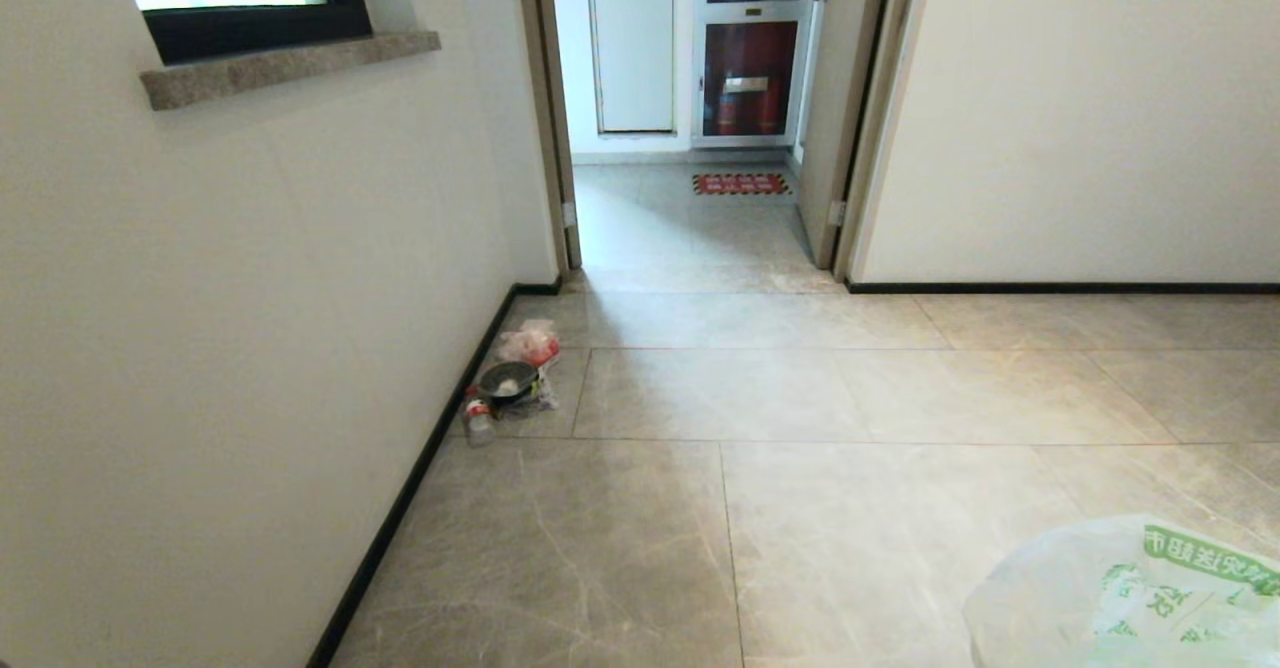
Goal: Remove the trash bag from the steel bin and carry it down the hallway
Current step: Put the trash bag at the door
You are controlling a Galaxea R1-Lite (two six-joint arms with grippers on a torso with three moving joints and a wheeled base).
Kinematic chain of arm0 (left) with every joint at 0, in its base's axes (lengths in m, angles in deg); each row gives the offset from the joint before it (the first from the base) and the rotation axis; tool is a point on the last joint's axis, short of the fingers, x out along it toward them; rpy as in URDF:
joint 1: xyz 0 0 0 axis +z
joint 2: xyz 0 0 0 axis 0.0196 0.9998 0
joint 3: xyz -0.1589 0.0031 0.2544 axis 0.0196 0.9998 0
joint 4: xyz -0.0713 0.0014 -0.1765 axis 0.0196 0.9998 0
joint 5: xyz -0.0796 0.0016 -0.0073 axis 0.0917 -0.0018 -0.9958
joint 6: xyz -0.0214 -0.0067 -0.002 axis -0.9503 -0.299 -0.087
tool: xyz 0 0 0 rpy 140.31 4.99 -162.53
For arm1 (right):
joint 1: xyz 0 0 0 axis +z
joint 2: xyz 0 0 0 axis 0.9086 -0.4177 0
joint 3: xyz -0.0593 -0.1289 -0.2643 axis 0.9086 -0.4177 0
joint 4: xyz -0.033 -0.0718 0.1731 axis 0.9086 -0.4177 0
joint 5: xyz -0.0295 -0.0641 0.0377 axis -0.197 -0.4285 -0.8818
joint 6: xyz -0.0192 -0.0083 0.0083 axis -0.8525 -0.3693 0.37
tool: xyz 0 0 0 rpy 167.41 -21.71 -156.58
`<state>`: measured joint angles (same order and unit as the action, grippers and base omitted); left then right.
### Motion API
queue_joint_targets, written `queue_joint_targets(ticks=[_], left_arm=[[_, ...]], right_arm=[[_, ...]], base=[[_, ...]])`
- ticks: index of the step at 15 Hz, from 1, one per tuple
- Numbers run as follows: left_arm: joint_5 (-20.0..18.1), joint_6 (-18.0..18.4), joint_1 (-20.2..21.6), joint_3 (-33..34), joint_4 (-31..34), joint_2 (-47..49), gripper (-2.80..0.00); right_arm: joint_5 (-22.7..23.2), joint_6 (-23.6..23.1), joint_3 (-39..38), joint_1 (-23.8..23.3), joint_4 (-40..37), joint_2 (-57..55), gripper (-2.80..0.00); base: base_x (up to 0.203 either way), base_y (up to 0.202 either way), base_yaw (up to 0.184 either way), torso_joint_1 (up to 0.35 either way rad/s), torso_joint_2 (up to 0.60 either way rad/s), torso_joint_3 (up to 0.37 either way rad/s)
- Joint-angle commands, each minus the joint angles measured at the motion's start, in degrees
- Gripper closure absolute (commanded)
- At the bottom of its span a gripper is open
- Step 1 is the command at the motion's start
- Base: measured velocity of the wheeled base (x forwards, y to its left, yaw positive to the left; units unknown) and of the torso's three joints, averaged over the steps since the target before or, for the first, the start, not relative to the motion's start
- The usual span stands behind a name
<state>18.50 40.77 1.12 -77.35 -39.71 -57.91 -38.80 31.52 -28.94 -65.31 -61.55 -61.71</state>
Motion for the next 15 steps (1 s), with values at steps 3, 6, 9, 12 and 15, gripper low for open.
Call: queue_joint_targets(ticks=[3, 6, 9, 12, 15], left_arm=[[0.02, -0.03, 0.0, 0.0, -0.01, -0.01, 0.0], [0.02, -0.03, 0.0, 0.0, -0.01, -0.01, 0.0], [0.02, -0.03, 0.0, 0.0, -0.01, -0.01, 0.0], [0.02, -0.03, 0.0, 0.0, -0.01, -0.01, 0.0], [0.02, -0.03, 0.0, 0.0, -0.03, -0.01, 0.0]], right_arm=[[-0.06, -0.01, 0.06, 0.0, 0.0, 0.01, 0.0], [-0.06, -0.05, 0.06, 0.0, 0.0, 0.01, 0.0], [0.02, -0.05, 0.02, 0.0, 0.0, 0.01, 0.0], [-0.06, -0.05, 0.06, 0.0, 0.0, 0.01, 0.0], [-0.05, -0.05, -0.02, 0.0, -0.01, 0.01, 0.0]], base=[[0.194, 0.0, 0.0, 0.004, 0.0, 0.003], [0.2, 0.0, 0.0, 0.001, 0.01, -0.002], [0.191, 0.0, 0.0, 0.003, 0.0, 0.005], [0.193, 0.0, 0.0, 0.004, 0.0, 0.0], [0.193, 0.0, 0.001, 0.002, 0.0, 0.002]])
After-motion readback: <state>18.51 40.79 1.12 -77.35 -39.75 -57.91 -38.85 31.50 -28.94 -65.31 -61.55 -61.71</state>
